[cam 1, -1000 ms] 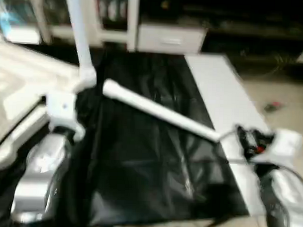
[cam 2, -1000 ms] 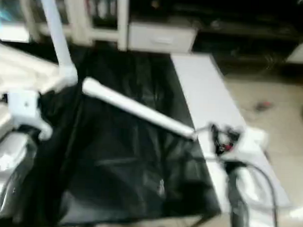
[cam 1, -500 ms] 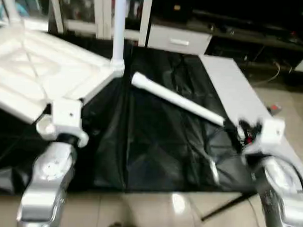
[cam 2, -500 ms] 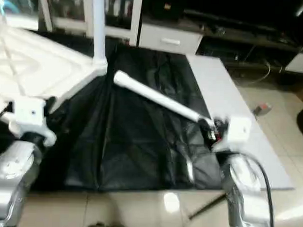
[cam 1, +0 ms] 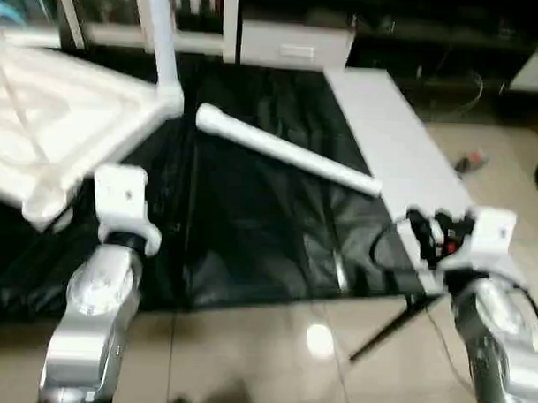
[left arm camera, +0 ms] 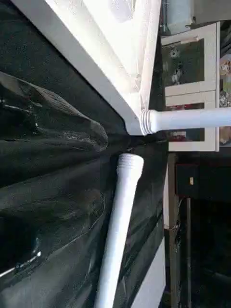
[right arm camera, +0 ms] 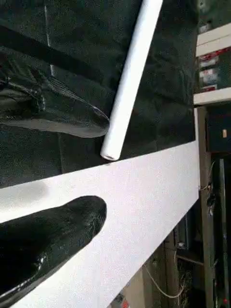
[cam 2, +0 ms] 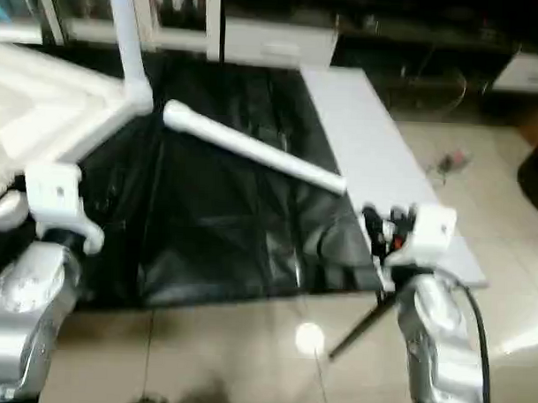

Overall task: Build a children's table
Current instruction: Pick table leg

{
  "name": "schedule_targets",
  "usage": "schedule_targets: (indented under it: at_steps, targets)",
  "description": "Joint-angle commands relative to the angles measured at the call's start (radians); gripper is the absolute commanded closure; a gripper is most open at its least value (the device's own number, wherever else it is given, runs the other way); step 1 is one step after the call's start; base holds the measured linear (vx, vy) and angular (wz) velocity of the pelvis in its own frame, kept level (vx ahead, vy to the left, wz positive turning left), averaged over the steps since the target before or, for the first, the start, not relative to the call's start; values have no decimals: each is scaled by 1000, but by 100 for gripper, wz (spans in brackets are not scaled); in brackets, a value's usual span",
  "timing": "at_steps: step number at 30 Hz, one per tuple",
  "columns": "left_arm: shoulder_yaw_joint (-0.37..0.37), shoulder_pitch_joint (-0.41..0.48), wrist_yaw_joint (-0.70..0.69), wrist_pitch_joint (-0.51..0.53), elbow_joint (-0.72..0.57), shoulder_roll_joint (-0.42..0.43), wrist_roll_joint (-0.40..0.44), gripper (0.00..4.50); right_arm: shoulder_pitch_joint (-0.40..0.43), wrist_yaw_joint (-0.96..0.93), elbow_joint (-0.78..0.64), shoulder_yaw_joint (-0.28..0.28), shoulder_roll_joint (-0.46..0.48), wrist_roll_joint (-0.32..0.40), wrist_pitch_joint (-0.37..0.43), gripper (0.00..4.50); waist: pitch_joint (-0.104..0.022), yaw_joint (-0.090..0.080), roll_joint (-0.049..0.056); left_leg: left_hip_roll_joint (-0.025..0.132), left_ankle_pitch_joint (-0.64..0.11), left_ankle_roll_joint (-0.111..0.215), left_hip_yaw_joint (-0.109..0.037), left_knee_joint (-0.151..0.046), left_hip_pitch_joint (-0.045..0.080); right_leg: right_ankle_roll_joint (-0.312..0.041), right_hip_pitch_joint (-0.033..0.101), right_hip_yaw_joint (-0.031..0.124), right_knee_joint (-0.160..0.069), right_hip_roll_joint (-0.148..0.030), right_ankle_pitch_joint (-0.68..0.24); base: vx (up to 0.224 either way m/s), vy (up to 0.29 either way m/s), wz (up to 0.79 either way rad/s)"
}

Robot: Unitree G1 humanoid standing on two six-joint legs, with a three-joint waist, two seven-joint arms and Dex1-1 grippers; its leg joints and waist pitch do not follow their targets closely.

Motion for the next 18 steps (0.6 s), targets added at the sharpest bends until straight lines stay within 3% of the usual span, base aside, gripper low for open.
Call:
schedule_targets:
  at_steps: [1,2,3,4,5,6,7,8,9,10,11,12,13,14,15,16,17,18]
  targets:
    - [-1,8,-1,12,-18,-1,-2,278,-3,9,-30,8,-7,7,9,230,-26,23,1,39,-351,18,19,-49,21,-107,40,61,-158,-108,-516,0,0,0]
    - [1,7,-1,13,-19,-1,-4,278,-2,12,-33,9,-5,7,8,230,-24,29,3,44,-414,8,28,-59,46,-90,34,54,-164,-89,-540,0,0,0]
    - [1,7,-1,13,-19,-1,-4,278,-2,12,-33,9,-5,7,8,230,-21,29,4,46,-445,7,29,-65,56,-88,32,49,-165,-82,-540,0,0,0]
    - [3,7,0,14,-19,-1,-6,278,-2,13,-34,8,-3,8,7,230,-27,32,6,52,-449,14,29,-76,64,-92,43,46,-164,-76,-481,57,40,1]
    - [5,6,-1,13,-19,-1,-7,278,-2,14,-35,6,-1,10,7,230,-32,34,8,56,-427,26,28,-81,64,-93,52,45,-159,-72,-428,57,40,1]
    - [5,6,-1,13,-19,-1,-7,278,-2,14,-35,6,-1,10,7,230,-39,36,18,70,-409,54,22,-92,89,-101,45,40,-144,-63,-315,97,45,4]
    - [6,6,-1,13,-18,-1,-8,278,-3,17,-34,8,-6,3,2,230,-46,23,18,91,-396,101,-3,-104,117,-111,30,30,-109,-49,-192,122,38,5]
    - [10,4,-4,11,-16,0,-10,278,-7,17,-29,14,-15,-13,-4,230,-53,7,18,108,-350,189,-35,-103,152,-105,3,21,-69,-43,-89,122,38,5]
    - [11,4,-5,11,-15,0,-10,278,-7,17,-28,15,-17,-16,-6,230,-57,0,16,111,-306,255,-47,-96,166,-95,-10,21,-52,-44,-47,148,10,3]
    - [11,4,-5,11,-14,0,-10,278,-8,18,-26,16,-20,-19,-8,230,-65,-11,2,113,-194,389,-59,-72,185,-62,-35,33,-29,-59,30,141,-32,4]
    - [11,3,-5,11,-14,0,-10,278,-8,18,-25,17,-21,-22,-10,230,-70,-11,-7,108,-122,440,-55,-59,178,-45,-34,44,-27,-70,74,141,-32,4]
    - [14,-1,-5,9,-11,2,-10,278,-14,23,-14,21,-27,-31,-18,230,-67,13,-36,11,-59,434,25,1,60,-6,66,92,-77,-81,239,124,-38,9]
    - [14,-1,-5,9,-11,2,-10,278,-14,23,-14,21,-27,-31,-18,230,-72,44,-49,-74,-86,376,66,62,-35,29,157,145,-108,-84,348,139,-12,10]
    - [15,-4,-6,7,-7,4,-10,278,-20,31,-6,26,-31,-33,-22,230,-75,78,-25,-42,-39,223,27,92,-122,117,211,155,-92,-106,593,139,-12,10]
    - [15,-4,-6,7,-7,4,-10,278,-20,31,-6,26,-31,-33,-22,230,-72,73,-17,-36,-4,193,25,62,-112,159,200,111,-76,-64,632,105,22,-4]
    - [16,-5,-6,7,-6,4,-10,278,-22,35,-4,29,-34,-33,-24,230,-85,40,33,22,92,221,-24,9,3,228,131,14,-20,-3,523,86,8,-22]
    - [17,-6,-7,5,-4,4,-10,278,-24,41,-4,33,-37,-34,-24,230,-86,4,43,74,144,381,-109,3,92,243,29,-13,74,22,341,86,8,-22]
    - [18,-7,-8,3,-2,4,-10,278,-26,45,-3,36,-40,-34,-24,230,-111,-23,27,172,357,618,-187,24,227,139,-169,35,151,-39,-123,137,-46,-17]
